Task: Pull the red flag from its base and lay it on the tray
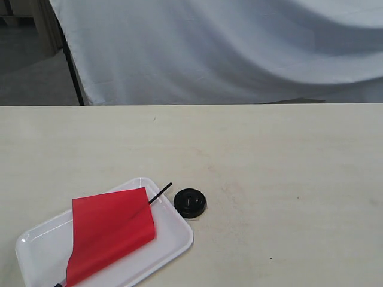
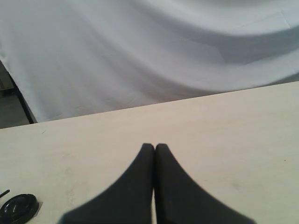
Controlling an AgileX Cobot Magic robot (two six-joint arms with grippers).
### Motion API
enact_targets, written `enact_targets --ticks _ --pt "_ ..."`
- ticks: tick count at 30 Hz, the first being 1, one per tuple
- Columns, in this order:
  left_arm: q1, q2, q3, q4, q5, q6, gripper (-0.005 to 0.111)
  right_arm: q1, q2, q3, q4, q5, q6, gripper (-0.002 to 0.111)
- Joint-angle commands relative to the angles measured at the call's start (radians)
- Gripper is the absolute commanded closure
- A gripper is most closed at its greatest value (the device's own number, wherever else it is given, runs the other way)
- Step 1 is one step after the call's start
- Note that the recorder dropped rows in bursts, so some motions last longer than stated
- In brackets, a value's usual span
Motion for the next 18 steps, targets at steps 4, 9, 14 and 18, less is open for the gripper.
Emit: enact_targets --ticks 4,9,14,18 --pt "-0.004 -0.001 0.002 0.0 0.0 0.001 0.107 0.006 -0.004 0.002 -0.027 0.006 -0.042 0.108" --pt "-0.004 -0.001 0.002 0.0 0.0 0.001 0.107 0.006 -0.004 0.002 -0.025 0.008 -0.071 0.108" --pt "-0.004 -0.001 0.002 0.0 0.0 0.001 0.107 0.006 -0.004 0.002 -0.025 0.008 -0.073 0.108" --pt "-0.004 -0.001 0.002 0.0 0.0 0.001 0.107 0.006 -0.004 0.002 -0.025 0.008 -0.073 0.108"
